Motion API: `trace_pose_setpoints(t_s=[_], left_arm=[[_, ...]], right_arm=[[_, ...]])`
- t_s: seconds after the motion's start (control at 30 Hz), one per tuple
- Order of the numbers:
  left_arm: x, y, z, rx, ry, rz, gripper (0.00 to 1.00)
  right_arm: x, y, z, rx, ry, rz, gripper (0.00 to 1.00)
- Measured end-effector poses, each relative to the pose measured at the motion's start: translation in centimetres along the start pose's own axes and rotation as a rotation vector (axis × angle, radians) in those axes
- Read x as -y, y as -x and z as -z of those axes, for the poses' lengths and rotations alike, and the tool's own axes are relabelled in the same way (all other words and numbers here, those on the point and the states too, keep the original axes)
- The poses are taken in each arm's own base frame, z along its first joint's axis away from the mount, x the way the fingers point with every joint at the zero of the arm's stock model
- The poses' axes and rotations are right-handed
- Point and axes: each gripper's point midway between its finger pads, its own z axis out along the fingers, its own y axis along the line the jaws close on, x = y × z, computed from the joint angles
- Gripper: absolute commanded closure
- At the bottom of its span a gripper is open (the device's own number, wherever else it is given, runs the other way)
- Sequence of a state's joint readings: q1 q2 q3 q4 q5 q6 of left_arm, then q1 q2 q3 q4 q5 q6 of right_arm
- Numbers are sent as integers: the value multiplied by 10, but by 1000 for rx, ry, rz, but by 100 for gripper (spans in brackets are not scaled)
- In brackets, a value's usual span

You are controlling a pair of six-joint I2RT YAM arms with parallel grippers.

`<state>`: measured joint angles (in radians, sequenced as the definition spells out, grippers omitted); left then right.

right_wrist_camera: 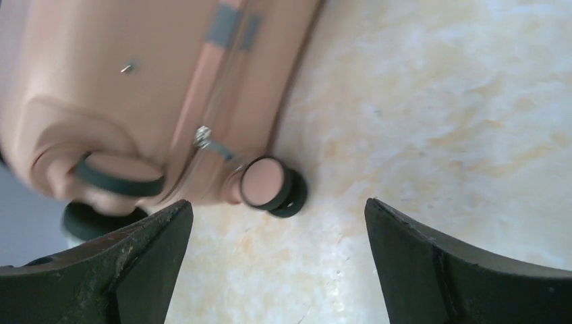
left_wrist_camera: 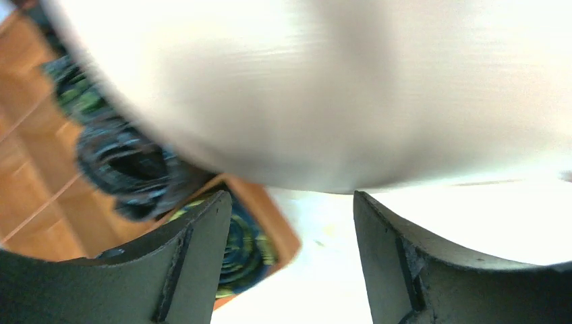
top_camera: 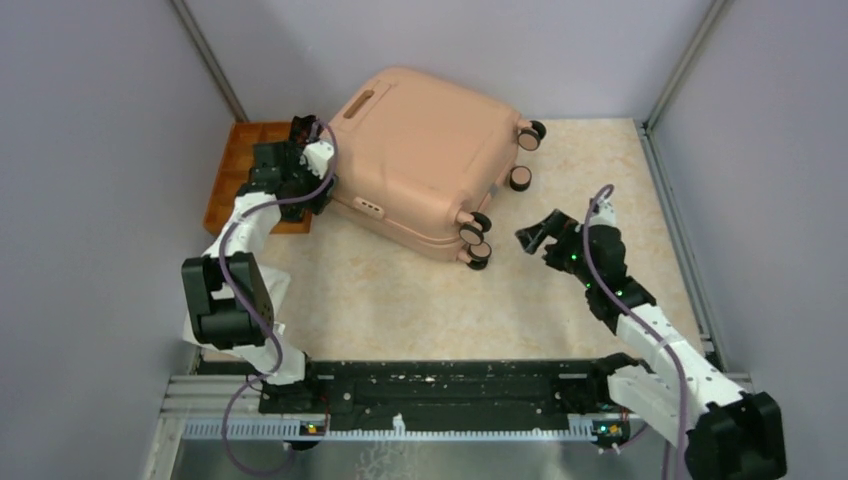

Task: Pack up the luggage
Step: Zip the luggage at the center of the board.

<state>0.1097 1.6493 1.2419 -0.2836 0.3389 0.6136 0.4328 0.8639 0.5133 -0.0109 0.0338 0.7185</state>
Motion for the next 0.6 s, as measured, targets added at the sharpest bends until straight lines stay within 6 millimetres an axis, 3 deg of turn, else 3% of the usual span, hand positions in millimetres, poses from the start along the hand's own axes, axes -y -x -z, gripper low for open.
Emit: trace_pose_setpoints(t_s=[0.07, 0.13, 0.27, 0.37, 0.47, 0.53, 0.6], left_arm=[[34, 4, 8, 10, -110, -44, 29], [61, 12, 18, 26, -199, -95, 29], [107, 26, 41, 47, -329, -222, 29], [135, 28, 51, 51, -390, -311, 29], [141, 25, 51, 30, -392, -356, 29], [142, 20, 50, 10, -404, -353, 29], [144, 14, 50, -12, -414, -352, 29]], right_arm=[[33, 1, -3, -14, -40, -104, 1], [43, -9, -10, -87, -39, -156, 1], [34, -42, -28, -297, 35, -219, 2], [22, -54, -37, -374, 127, -252, 8], [12, -56, -47, -414, 208, -245, 26], [3, -50, -55, -415, 273, -228, 33], [-6, -41, -64, -412, 351, -207, 49]])
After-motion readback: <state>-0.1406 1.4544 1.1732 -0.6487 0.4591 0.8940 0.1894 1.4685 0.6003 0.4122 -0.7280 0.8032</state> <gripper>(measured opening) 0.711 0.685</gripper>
